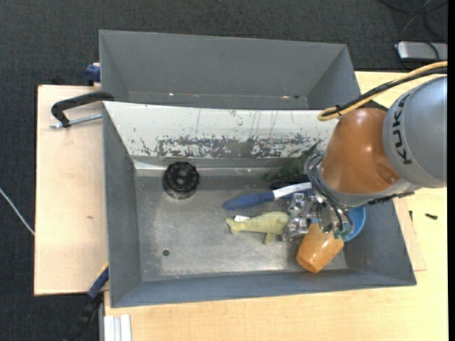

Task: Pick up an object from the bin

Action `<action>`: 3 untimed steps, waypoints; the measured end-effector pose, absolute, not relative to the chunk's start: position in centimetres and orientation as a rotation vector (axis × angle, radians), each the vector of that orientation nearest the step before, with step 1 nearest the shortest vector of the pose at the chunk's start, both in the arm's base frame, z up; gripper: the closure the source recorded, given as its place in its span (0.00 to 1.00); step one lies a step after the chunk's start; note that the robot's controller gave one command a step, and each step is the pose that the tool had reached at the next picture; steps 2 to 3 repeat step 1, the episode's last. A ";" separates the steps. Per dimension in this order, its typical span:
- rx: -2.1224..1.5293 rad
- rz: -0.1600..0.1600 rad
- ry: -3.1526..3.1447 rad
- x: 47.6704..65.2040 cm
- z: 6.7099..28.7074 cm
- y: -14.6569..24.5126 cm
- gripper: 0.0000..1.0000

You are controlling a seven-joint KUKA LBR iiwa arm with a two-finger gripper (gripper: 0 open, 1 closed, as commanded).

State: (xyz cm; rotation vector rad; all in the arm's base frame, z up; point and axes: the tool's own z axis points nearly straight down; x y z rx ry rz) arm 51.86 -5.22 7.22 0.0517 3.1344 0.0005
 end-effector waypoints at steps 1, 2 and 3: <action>0.087 0.007 3.125 56.0 21.6 2.7 1.00; 0.087 0.007 3.125 56.0 21.6 2.7 1.00; 0.087 0.007 3.125 56.0 21.6 2.7 1.00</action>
Offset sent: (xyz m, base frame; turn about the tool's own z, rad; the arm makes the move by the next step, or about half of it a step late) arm 0.0375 0.0754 0.1375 0.0286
